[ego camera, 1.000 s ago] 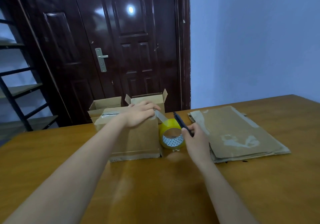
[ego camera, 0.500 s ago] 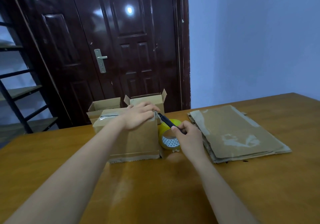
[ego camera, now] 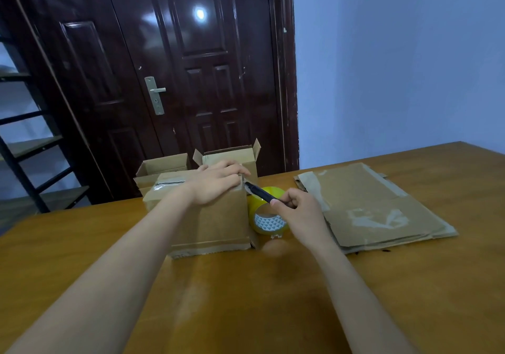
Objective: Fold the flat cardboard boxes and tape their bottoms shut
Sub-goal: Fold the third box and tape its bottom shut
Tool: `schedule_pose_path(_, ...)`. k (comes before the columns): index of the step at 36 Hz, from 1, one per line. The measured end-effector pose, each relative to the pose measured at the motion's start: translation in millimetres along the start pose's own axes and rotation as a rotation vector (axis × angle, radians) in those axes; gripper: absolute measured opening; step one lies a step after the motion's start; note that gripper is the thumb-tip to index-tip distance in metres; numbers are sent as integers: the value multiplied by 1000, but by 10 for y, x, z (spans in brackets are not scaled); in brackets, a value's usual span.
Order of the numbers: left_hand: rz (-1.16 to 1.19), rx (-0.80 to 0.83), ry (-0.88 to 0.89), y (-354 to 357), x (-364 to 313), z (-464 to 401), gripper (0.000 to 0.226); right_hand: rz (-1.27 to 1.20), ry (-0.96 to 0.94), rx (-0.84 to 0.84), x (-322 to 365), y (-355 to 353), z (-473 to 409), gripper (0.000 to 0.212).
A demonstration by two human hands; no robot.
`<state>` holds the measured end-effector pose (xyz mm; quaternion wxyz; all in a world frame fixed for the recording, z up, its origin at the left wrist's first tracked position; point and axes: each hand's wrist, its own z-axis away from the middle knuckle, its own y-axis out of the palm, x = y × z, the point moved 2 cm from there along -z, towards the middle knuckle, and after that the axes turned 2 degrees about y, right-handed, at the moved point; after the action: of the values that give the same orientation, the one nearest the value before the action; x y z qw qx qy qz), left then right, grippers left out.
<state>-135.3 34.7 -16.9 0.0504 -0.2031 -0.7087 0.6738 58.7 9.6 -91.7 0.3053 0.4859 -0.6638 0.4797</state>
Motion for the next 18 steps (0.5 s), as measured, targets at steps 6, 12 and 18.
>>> schedule_pose_path(6,13,3,-2,-6,-4,15,58,-48,-4,35,6,-99,43,19)
schedule_pose_path(12,27,6,0,-19,-24,21,60,-111,28,150,-26,-283,45,22)
schedule_pose_path(18,75,6,-13,-39,-12,6,59,-189,135,492,-75,-460,85,18)
